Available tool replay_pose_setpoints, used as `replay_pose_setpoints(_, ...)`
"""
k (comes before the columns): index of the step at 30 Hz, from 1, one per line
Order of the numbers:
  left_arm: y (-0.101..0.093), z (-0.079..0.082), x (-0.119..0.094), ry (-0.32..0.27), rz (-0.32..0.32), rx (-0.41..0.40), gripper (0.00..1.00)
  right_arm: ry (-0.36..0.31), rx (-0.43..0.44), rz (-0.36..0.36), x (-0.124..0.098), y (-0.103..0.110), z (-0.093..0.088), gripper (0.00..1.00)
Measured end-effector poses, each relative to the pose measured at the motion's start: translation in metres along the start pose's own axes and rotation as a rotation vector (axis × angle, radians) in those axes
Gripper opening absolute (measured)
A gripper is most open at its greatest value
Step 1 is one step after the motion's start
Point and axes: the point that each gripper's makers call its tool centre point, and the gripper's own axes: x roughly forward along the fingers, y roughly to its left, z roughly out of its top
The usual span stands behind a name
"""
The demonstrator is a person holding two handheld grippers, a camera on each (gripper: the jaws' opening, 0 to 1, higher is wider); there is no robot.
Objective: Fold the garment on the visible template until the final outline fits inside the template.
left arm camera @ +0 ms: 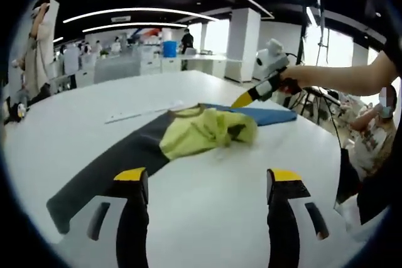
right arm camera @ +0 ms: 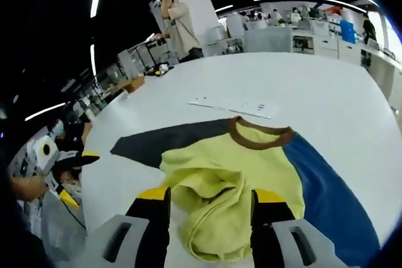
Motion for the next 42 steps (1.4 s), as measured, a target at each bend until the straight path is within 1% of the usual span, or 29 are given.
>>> replay_pose_setpoints(5, 0.0, 0.0, 0.01, 0.004, 0.001, 0.011, 0.7, 0.003, -0.017, 0.017, -0.012, 0.007, -0.011, 0.46)
replay_pose_setpoints(8, -0.002, 0.0, 0.019, 0.016, -0.012, 0.012, 0.66, 0.037, -0.058, 0.034, -0.018, 0.012, -0.025, 0.45)
replay_pose_setpoints(10, -0.005, 0.001, 0.024, 0.019, -0.02, 0.029, 0.65, 0.056, -0.091, 0.036, -0.022, 0.015, -0.034, 0.44)
replay_pose_setpoints(13, -0.006, 0.004, 0.032, 0.015, -0.024, 0.041, 0.62, 0.073, -0.109, 0.044, -0.025, 0.017, -0.044, 0.42)
replay_pose_setpoints(16, -0.006, 0.006, 0.04, 0.016, -0.025, 0.034, 0.6, 0.085, -0.116, 0.058, -0.026, 0.02, -0.052, 0.36)
replay_pose_setpoints(19, -0.007, 0.01, 0.049, 0.007, -0.025, 0.027, 0.58, 0.092, -0.132, 0.06, -0.027, 0.022, -0.058, 0.36)
replay_pose_setpoints(22, -0.008, 0.012, 0.057, 0.006, -0.023, 0.029, 0.55, 0.103, -0.165, 0.044, -0.028, 0.02, -0.063, 0.33)
replay_pose_setpoints(27, -0.011, 0.014, 0.073, 0.004, -0.022, 0.021, 0.49, 0.107, -0.191, 0.047, -0.026, 0.021, -0.071, 0.28)
replay_pose_setpoints(30, -0.012, 0.013, 0.085, 0.013, -0.014, 0.028, 0.45, 0.11, -0.217, 0.039, -0.024, 0.018, -0.078, 0.24)
replay_pose_setpoints(33, -0.012, 0.013, 0.095, 0.015, -0.013, 0.02, 0.42, 0.105, -0.222, 0.037, -0.023, 0.015, -0.083, 0.22)
replay_pose_setpoints(36, -0.016, 0.011, 0.106, 0.036, -0.02, 0.033, 0.41, 0.09, -0.215, 0.042, -0.022, 0.013, -0.085, 0.19)
replay_pose_setpoints(39, -0.019, 0.014, 0.114, 0.035, -0.032, 0.038, 0.39, 0.067, -0.23, 0.041, -0.02, 0.013, -0.085, 0.17)
replay_pose_setpoints(42, -0.021, 0.013, 0.122, 0.045, -0.033, 0.052, 0.38, 0.062, -0.233, 0.043, -0.016, 0.012, -0.088, 0.16)
